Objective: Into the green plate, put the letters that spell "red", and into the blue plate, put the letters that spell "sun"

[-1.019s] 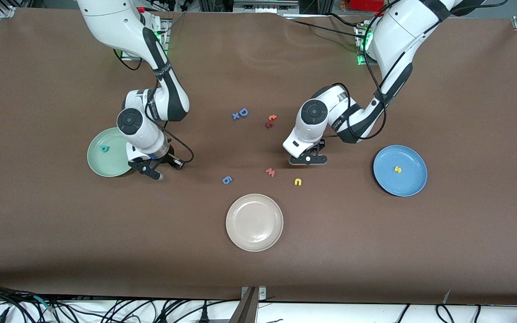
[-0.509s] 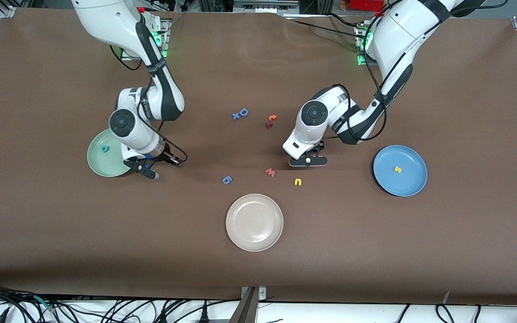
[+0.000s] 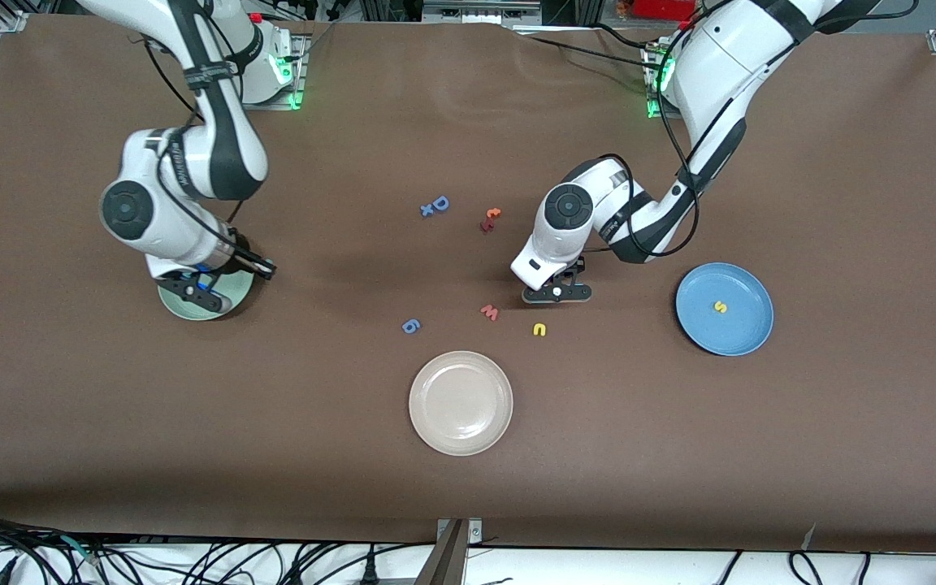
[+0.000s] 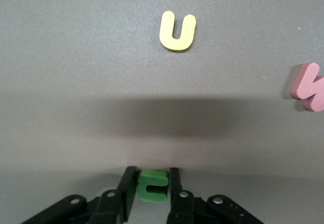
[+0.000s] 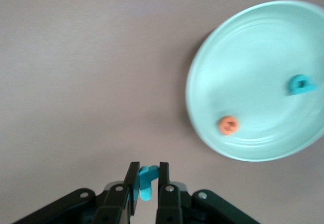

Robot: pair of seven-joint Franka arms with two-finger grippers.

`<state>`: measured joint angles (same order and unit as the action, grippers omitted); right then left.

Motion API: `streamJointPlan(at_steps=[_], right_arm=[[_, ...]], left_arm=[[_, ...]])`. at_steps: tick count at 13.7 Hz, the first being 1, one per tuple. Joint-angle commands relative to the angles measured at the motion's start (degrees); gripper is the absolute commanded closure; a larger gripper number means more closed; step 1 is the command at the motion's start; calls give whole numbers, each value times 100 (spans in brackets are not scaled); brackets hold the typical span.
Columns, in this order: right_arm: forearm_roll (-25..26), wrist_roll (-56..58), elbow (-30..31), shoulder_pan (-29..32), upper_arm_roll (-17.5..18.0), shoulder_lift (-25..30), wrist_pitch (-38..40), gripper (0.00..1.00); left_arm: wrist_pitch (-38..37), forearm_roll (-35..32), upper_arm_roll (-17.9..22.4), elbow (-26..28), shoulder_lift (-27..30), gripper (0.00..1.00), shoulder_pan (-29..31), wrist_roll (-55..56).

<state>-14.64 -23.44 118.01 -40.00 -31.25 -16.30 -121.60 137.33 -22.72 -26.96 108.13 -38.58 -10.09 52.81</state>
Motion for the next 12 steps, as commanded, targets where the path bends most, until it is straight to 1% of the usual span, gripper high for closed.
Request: streamJointPlan(at_steps=[1,4,6,8,9,10,11,12], right_arm=[[242,697,3,-51,-468,171,399,100],[313,1576,73,-25,-960,93,444,100],[304,1824,126,71,-1023,-30,383,100],[304,1834,187,72,-1023,-110,278,100],[304,1843,214,80,-1023,-110,251,100],[304,1860,214,89,-1023,-110,259,92],[304,1860,205,89,-1023,-110,286,64],[304,1860,205,89,-1032,-110,295,16]], left_arm=[[4,-233,33,-99,-98,75,-37,168],[-4,-233,41,-99,-106,79,-37,168],[-48,-233,41,-108,-89,80,-2,159],[-92,-233,41,-116,-45,81,51,115],[-232,-224,50,-247,-36,81,51,107],[-511,-215,50,-405,-45,81,51,89],[-810,-163,50,-572,-45,81,77,80],[-1022,-136,42,-669,-45,81,112,80]])
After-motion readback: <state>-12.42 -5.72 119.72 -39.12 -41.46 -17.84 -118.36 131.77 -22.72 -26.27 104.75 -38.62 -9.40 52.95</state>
